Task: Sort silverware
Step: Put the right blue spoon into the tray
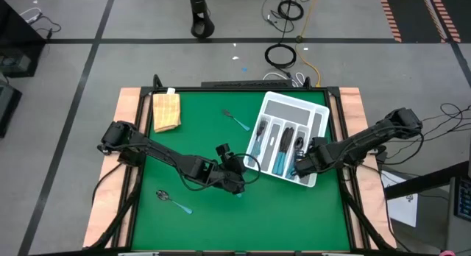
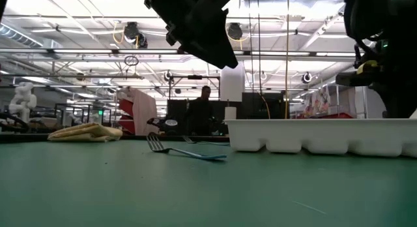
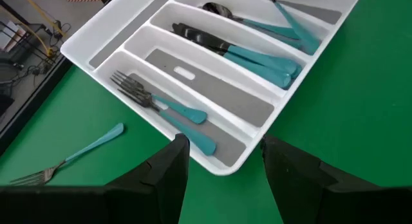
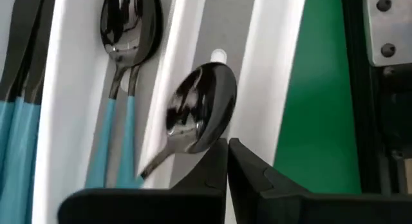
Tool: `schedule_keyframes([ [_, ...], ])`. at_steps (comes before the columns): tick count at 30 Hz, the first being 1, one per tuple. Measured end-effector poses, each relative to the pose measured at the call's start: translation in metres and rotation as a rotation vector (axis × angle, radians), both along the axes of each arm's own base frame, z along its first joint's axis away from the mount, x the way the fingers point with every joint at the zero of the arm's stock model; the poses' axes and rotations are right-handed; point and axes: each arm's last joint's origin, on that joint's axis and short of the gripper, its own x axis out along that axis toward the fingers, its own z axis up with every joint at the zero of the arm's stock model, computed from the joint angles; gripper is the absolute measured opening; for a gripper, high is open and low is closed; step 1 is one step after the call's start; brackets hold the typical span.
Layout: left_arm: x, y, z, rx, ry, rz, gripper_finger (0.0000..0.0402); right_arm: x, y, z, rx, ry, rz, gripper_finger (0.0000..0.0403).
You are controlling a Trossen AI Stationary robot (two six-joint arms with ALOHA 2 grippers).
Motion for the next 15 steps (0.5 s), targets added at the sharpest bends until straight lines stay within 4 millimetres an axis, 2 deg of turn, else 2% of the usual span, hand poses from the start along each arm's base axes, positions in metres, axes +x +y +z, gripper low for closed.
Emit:
schedule_keyframes([
  [4, 0.0, 0.0, 0.0, 0.019, 0.012, -0.016, 0.02, 0.009, -0.004, -0.001, -0.048, -0.08, 0.03, 0.0],
  [10, -0.001, 0.0, -0.001, 0.04, 0.034, -0.031, 0.02, 0.011, -0.009, 0.0, -0.04, -0.075, 0.043, 0.0],
  [15, -0.002, 0.001, -0.001, 0.043, 0.043, -0.031, 0.02, 0.019, -0.005, 0.019, 0.004, -0.057, 0.186, 0.0],
])
